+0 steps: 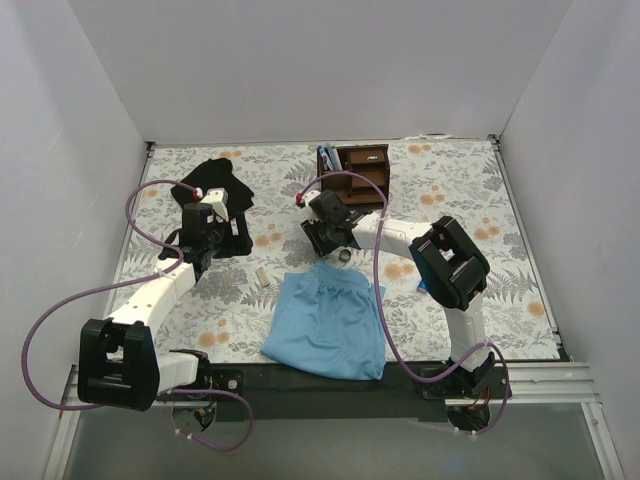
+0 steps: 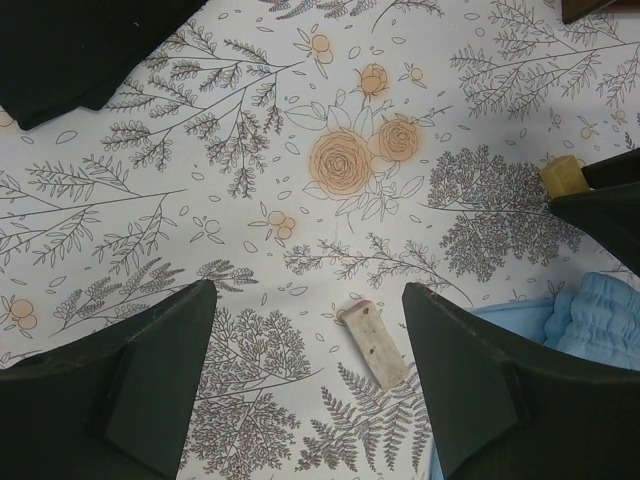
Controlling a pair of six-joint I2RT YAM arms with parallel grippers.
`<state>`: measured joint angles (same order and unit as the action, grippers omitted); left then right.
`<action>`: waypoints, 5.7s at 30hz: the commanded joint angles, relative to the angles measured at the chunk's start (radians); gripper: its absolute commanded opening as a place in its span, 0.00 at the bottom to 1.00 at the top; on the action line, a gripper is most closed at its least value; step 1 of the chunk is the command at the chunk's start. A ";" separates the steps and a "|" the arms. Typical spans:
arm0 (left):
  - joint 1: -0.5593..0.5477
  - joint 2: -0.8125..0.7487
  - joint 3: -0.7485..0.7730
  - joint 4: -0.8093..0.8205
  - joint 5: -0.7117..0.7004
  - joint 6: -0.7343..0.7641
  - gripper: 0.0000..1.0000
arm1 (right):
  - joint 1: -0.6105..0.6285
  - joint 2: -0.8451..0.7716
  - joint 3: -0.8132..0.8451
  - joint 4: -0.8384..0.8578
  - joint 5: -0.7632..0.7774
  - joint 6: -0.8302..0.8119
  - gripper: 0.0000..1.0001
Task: Sort the stationery into containers
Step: Pick up the stationery from the center of the board, then place the stationery in the storage box, then pick up the stationery from the center of the board.
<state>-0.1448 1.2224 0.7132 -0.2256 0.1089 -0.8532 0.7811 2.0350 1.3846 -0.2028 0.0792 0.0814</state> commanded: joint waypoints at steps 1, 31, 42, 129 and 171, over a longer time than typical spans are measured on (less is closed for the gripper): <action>0.008 -0.014 -0.008 0.020 0.005 -0.001 0.76 | -0.003 -0.016 -0.039 -0.041 0.040 -0.009 0.41; 0.108 0.167 0.170 0.074 0.095 0.032 0.74 | -0.261 -0.323 -0.137 -0.067 0.037 -0.127 0.01; 0.108 0.218 0.247 0.086 0.100 0.002 0.73 | -0.336 -0.266 -0.095 0.003 0.057 -0.158 0.01; 0.054 0.177 0.393 -0.589 0.122 0.336 0.56 | -0.321 -0.413 -0.197 -0.064 0.076 -0.009 0.51; 0.028 0.477 0.532 -0.978 0.537 2.563 0.63 | -0.375 -0.581 -0.437 0.034 -0.173 -0.235 0.55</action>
<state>-0.1143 1.7187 1.2537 -1.1995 0.6186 1.4578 0.4210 1.4685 0.9501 -0.2066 -0.0654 -0.1383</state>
